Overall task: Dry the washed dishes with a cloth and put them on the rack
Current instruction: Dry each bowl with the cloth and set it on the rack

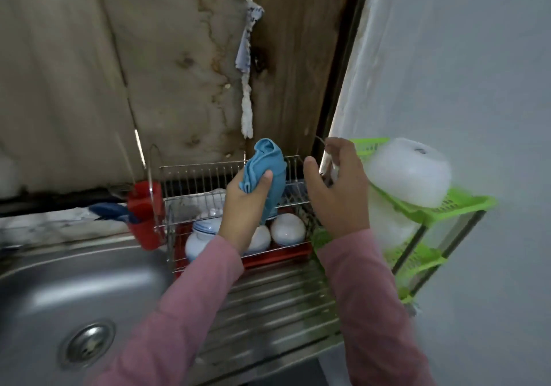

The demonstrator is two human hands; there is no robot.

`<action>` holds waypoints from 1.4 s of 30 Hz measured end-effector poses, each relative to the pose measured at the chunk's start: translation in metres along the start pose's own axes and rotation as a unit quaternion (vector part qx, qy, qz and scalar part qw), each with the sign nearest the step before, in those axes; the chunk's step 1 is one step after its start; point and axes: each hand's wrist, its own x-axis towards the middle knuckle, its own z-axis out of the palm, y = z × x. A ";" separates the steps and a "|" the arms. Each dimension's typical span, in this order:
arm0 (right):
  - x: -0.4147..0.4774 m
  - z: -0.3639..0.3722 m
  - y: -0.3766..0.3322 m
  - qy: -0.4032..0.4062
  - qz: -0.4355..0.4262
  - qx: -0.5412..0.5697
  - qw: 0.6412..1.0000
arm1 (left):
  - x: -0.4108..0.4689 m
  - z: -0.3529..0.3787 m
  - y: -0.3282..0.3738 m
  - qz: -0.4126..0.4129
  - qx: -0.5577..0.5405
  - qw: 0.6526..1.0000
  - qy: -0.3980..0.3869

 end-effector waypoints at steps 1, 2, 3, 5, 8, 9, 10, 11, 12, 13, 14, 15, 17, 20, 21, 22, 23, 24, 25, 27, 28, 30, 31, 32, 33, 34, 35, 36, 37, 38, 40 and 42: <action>-0.016 0.011 -0.009 -0.025 0.029 0.039 0.999 | -0.012 -0.019 0.004 -0.005 0.008 1.000 0.008; -0.033 0.022 -0.019 -0.046 0.051 0.073 0.995 | -0.024 -0.039 0.008 -0.010 0.016 1.000 0.021; -0.051 0.033 -0.028 -0.066 0.061 0.096 0.991 | -0.038 -0.060 0.013 -0.015 0.019 0.999 0.037; -0.089 0.056 -0.044 -0.106 0.061 0.116 0.986 | -0.066 -0.102 0.020 -0.023 0.023 0.996 0.079; -0.146 0.094 -0.069 -0.168 0.076 0.127 0.975 | -0.115 -0.166 0.028 -0.044 0.038 0.990 0.131; -0.165 0.106 -0.080 -0.195 0.086 0.131 0.968 | -0.132 -0.187 0.031 -0.053 0.048 0.986 0.149; -0.184 0.120 -0.090 -0.225 0.098 0.132 0.960 | -0.149 -0.209 0.033 -0.061 0.067 0.981 0.168; -0.204 0.131 -0.102 -0.256 0.109 0.136 0.951 | -0.167 -0.230 0.036 -0.066 0.083 0.976 0.189; -0.225 0.142 -0.113 -0.287 0.119 0.141 0.940 | -0.184 -0.252 0.038 -0.067 0.097 0.970 0.212; -0.246 0.151 -0.125 -0.318 0.123 0.146 0.929 | -0.202 -0.271 0.041 -0.066 0.103 0.964 0.235; -0.266 0.160 -0.137 -0.348 0.120 0.147 0.918 | -0.220 -0.291 0.042 -0.067 0.112 0.957 0.257; -0.287 0.168 -0.148 -0.377 0.114 0.148 0.907 | -0.238 -0.308 0.045 -0.070 0.119 0.951 0.276; -0.328 0.183 -0.167 -0.432 0.098 0.155 0.883 | -0.274 -0.340 0.048 -0.076 0.121 0.941 0.307; -0.382 0.204 -0.191 -0.513 0.085 0.147 0.842 | -0.320 -0.381 0.050 -0.081 0.131 0.918 0.366; -0.396 0.211 -0.197 -0.534 0.086 0.148 0.828 | -0.333 -0.393 0.049 -0.084 0.132 0.909 0.386; -0.408 0.219 -0.202 -0.554 0.087 0.146 0.815 | -0.345 -0.406 0.047 -0.091 0.131 0.900 0.407; -0.420 0.227 -0.208 -0.571 0.084 0.140 0.804 | -0.356 -0.417 0.045 -0.097 0.126 0.890 0.428; -0.429 0.236 -0.212 -0.587 0.078 0.132 0.795 | -0.367 -0.429 0.043 -0.101 0.123 0.879 0.449; -0.438 0.245 -0.217 -0.601 0.074 0.128 0.786 | -0.376 -0.440 0.041 -0.102 0.119 0.870 0.467; -0.452 0.266 -0.228 -0.621 0.071 0.118 0.772 | -0.389 -0.463 0.037 -0.112 0.116 0.851 0.500; -0.457 0.277 -0.234 -0.630 0.069 0.114 0.765 | -0.394 -0.475 0.037 -0.119 0.115 0.842 0.513; -0.466 0.302 -0.247 -0.641 0.068 0.119 0.755 | -0.397 -0.501 0.036 -0.125 0.112 0.828 0.535; -0.469 0.316 -0.255 -0.644 0.067 0.125 0.752 | -0.396 -0.515 0.037 -0.125 0.114 0.823 0.542; -0.472 0.331 -0.262 -0.645 0.067 0.131 0.750 | -0.395 -0.531 0.037 -0.125 0.119 0.818 0.549; -0.475 0.348 -0.271 -0.645 0.068 0.136 0.749 | -0.391 -0.548 0.038 -0.123 0.125 0.814 0.554; -0.477 0.365 -0.279 -0.645 0.070 0.137 0.748 | -0.387 -0.565 0.039 -0.122 0.130 0.810 0.558; -0.478 0.381 -0.287 -0.646 0.071 0.136 0.748 | -0.381 -0.583 0.040 -0.120 0.132 0.807 0.563; -0.479 0.399 -0.295 -0.646 0.071 0.136 0.748 | -0.374 -0.600 0.042 -0.113 0.132 0.805 0.568; -0.479 0.415 -0.303 -0.644 0.072 0.140 0.748 | -0.366 -0.618 0.044 -0.105 0.131 0.802 0.573; -0.478 0.432 -0.311 -0.644 0.076 0.143 0.748 | -0.358 -0.635 0.047 -0.100 0.128 0.798 0.580; -0.476 0.462 -0.326 -0.649 0.085 0.141 0.743 | -0.342 -0.668 0.052 -0.096 0.117 0.791 0.593; -0.474 0.490 -0.338 -0.648 0.101 0.141 0.742 | -0.328 -0.699 0.057 -0.091 0.115 0.788 0.598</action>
